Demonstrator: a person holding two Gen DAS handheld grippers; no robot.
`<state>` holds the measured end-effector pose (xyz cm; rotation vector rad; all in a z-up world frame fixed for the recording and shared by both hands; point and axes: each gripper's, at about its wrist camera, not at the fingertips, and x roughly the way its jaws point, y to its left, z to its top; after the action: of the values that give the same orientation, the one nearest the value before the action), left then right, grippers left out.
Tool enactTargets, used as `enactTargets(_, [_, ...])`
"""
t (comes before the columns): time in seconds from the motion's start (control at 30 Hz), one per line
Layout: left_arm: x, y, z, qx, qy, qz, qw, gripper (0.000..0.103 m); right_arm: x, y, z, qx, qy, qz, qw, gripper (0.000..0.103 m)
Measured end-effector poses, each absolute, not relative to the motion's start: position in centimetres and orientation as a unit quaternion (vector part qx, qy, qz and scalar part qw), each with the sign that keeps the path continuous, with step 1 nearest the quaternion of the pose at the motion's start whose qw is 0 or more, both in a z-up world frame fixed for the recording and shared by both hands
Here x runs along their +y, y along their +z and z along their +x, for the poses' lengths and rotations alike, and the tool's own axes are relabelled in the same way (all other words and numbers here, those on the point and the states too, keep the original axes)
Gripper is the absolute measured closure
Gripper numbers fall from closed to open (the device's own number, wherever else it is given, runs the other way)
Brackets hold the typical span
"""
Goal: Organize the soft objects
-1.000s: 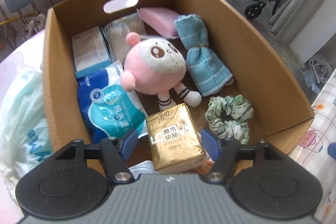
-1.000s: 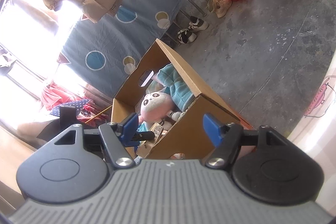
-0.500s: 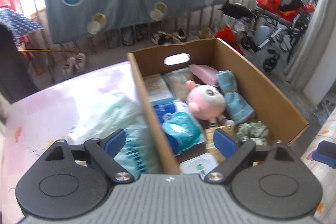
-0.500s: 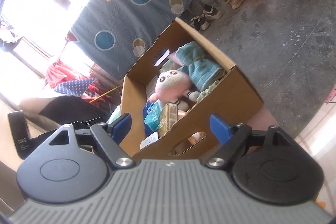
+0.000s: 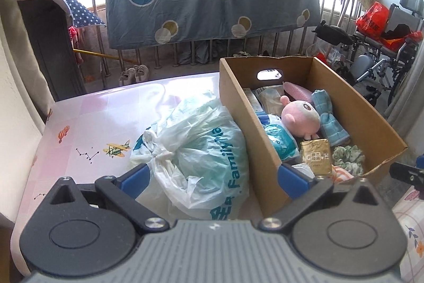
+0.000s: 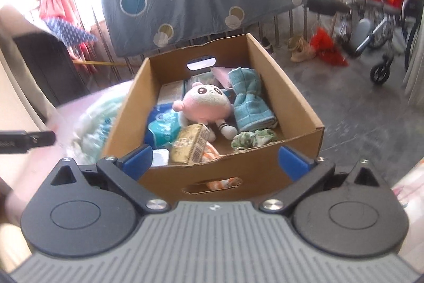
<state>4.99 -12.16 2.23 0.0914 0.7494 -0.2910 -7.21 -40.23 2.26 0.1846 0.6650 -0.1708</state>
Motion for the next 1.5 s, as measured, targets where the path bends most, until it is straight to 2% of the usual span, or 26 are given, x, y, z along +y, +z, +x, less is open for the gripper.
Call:
enactTargets(0.33, [-11.6,2.8,3.2,0.369,-0.114,0.067,0.920,0.000,-36.5,1.2,-6.3,0.347,-0.124,-0.019,0.929,0.001])
enactTargets(0.53, [-11.2,1.9,3.1,0.397,-0.117,0.042,0.910,0.000,-36.7,1.0,-5.8,0.362,-0.105,0.024,0.926,0.001])
enactTargets(0.87, [-11.2,0.4,2.8,0.413,-0.085,0.064,0.905,0.000,-37.4,1.4,-5.2,0.375,-0.060,0.090,0.921,0.001])
enactTargets(1.5, [-11.8,0.5,3.4,0.425,-0.076,0.067,0.899,0.000,-36.1,1.4,-4.4,0.392,-0.048,0.071,0.916,0.001])
